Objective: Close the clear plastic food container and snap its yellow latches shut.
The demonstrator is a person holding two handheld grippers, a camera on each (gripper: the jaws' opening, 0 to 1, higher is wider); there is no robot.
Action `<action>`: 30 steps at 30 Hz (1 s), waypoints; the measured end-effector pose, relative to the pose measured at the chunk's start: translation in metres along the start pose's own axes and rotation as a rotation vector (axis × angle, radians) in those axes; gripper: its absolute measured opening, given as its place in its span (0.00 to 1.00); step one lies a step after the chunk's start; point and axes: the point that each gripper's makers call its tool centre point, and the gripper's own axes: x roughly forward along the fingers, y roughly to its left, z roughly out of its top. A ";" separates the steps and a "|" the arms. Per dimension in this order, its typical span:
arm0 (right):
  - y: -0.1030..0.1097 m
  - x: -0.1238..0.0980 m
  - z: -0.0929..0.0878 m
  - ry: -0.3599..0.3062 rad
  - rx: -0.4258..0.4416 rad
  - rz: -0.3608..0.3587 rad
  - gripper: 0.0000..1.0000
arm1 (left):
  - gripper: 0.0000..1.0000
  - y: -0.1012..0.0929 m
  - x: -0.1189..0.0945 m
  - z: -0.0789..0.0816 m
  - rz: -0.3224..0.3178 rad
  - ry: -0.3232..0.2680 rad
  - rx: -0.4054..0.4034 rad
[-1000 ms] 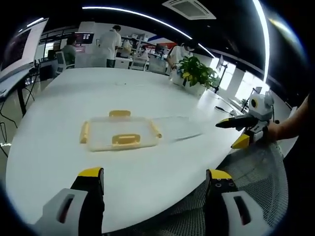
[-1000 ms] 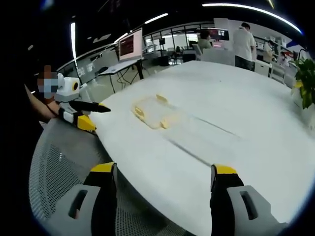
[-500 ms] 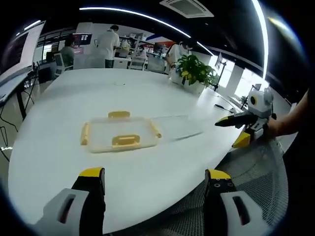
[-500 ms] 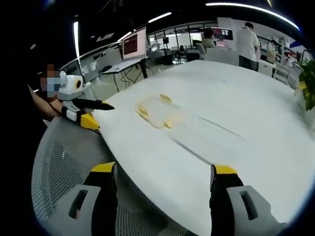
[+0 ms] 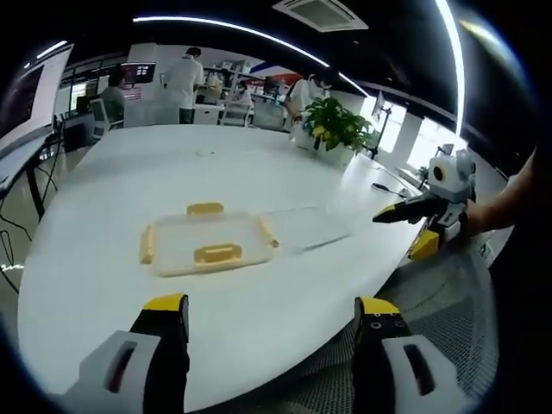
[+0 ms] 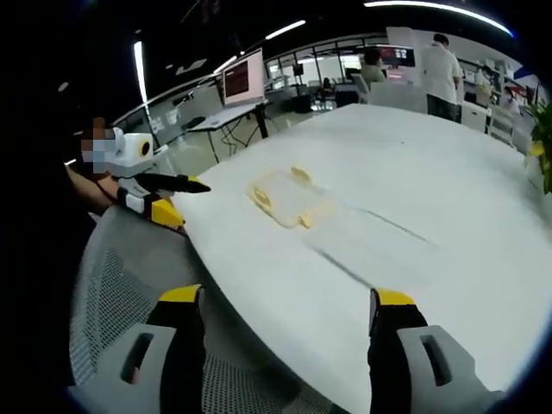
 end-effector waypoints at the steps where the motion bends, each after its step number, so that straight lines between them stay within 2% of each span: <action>1: 0.001 0.000 0.001 0.000 -0.006 0.001 0.75 | 0.75 0.000 -0.001 0.001 -0.002 -0.003 -0.006; 6: 0.006 0.003 0.018 -0.030 -0.025 0.011 0.74 | 0.74 0.001 0.000 0.002 -0.006 -0.003 -0.004; 11: 0.006 0.007 0.026 -0.037 -0.015 0.014 0.74 | 0.75 0.003 0.001 0.006 -0.021 -0.005 0.012; 13: 0.007 0.007 0.030 -0.040 -0.020 0.010 0.71 | 0.77 0.000 0.001 0.007 -0.047 -0.005 -0.034; 15: 0.010 0.007 0.037 -0.055 -0.024 0.012 0.70 | 0.77 0.001 0.000 0.008 -0.053 0.000 -0.031; 23: 0.021 0.016 0.053 -0.080 -0.033 0.026 0.70 | 0.76 -0.006 0.002 -0.001 -0.123 0.098 0.044; 25: 0.026 0.020 0.054 -0.072 -0.035 0.049 0.69 | 0.77 -0.007 0.002 0.003 -0.139 0.082 0.050; 30: 0.029 0.029 0.063 -0.073 -0.056 0.063 0.69 | 0.77 -0.001 0.004 0.008 -0.153 0.091 0.041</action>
